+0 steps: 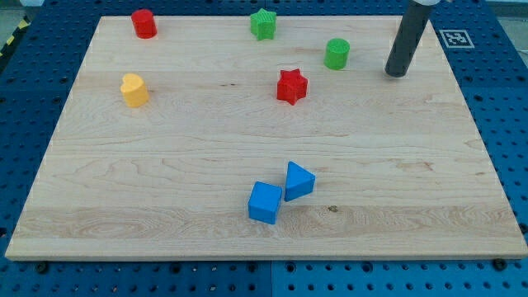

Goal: Push green circle to center right

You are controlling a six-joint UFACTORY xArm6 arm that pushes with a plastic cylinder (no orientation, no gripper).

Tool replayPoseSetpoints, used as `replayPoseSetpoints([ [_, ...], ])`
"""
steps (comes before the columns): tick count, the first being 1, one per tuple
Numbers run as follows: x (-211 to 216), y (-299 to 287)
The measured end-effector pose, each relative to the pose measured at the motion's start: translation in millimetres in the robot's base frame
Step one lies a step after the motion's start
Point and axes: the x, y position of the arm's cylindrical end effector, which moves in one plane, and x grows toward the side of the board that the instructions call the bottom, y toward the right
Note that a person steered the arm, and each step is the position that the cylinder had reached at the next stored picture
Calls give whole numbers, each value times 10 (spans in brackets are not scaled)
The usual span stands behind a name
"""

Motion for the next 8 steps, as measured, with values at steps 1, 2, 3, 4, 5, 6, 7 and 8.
replayPoseSetpoints([
  [1, -50, -35],
  [2, -179, -55],
  [3, -427, -55],
  [4, -595, -247],
  [5, -699, -685],
  [6, -706, -1139],
  [7, -683, -1299],
  [8, -683, -1299],
])
